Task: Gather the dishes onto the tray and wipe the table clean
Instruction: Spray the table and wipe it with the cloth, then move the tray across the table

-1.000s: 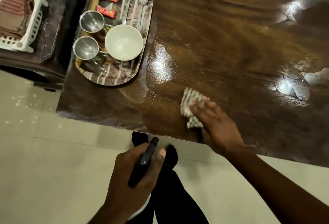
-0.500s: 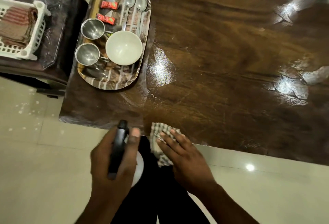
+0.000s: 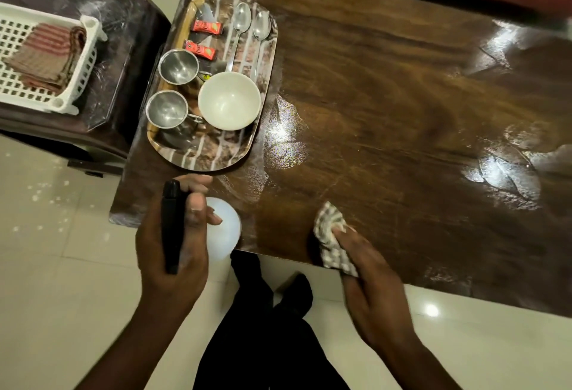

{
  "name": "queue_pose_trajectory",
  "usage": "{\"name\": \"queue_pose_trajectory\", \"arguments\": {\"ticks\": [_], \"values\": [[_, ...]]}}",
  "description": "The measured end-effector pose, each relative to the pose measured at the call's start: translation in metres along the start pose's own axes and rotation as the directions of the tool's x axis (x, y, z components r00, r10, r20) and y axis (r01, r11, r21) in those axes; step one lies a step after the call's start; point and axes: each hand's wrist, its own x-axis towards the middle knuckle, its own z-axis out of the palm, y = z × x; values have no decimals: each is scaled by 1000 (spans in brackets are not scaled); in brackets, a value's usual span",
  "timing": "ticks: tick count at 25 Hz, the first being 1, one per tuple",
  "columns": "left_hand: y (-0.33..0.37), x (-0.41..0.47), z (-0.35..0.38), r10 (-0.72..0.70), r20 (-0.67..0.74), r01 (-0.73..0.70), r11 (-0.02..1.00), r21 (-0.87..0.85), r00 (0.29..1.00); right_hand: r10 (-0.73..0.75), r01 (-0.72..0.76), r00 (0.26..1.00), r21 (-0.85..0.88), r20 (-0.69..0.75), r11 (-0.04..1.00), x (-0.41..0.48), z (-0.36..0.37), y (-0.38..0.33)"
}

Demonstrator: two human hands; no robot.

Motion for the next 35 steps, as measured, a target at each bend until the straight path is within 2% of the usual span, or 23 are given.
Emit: {"name": "queue_pose_trajectory", "arguments": {"ticks": [4, 8, 12, 14, 16, 17, 18, 19, 20, 21, 22, 24, 26, 29, 31, 35], "values": [[-15, 8, 0, 60, 98, -60, 998, -1, 993, -176, 191, 981, -286, 78, 939, 62, 40, -39], [-23, 12, -6, 37, 134, -38, 999, -2, 990, -157, 241, 964, -453, 215, 858, 74, 62, -43], [-49, 15, -29, 60, 281, -107, 982, 153, 958, -185, 281, 949, -421, 256, 863, 65, 42, -53], [-64, 19, -54, 133, 401, -236, 946, 220, 906, -229, 287, 953, -355, 197, 890, 78, 27, -59], [-73, 29, -82, 151, 450, -295, 916, 270, 880, -226, 243, 970, -250, 92, 937, 116, 10, -67], [-75, 34, -93, 118, 423, -263, 916, 302, 898, -214, 217, 976, -186, 37, 958, 142, 2, -75], [-78, 40, -101, 56, 336, -171, 931, 323, 940, -214, 210, 977, -125, -16, 970, 173, -5, -86], [-78, 46, -102, -50, 208, -14, 954, 300, 977, -217, 212, 974, -75, -63, 974, 205, -10, -99], [-78, 55, -97, -225, 77, 208, 961, 185, 971, -214, 211, 972, -37, -102, 977, 238, -14, -112], [-78, 66, -90, -434, 17, 435, 901, -12, 901, -198, 197, 972, -17, -128, 980, 270, -15, -126], [-79, 76, -82, -605, 36, 602, 780, -174, 795, -182, 181, 974, -17, -135, 983, 300, -16, -139], [-81, 93, -69, -773, 134, 765, 557, -323, 620, -173, 168, 981, -54, -93, 984, 358, -10, -162], [-79, 103, -54, -819, 202, 820, 449, -355, 537, -154, 153, 988, -69, -17, 986, 406, 2, -181], [-79, 108, -35, -809, 258, 830, 428, -357, 528, -63, 71, 995, -109, 80, 992, 449, 16, -199], [-82, 113, -28, -826, 209, 799, 391, -457, 524, -17, 44, 989, -184, 145, 982, 460, 20, -207], [-83, 113, -13, -851, 88, 776, 425, -465, 518, 35, 10, 977, -207, 211, 978, 480, 27, -207]]}}
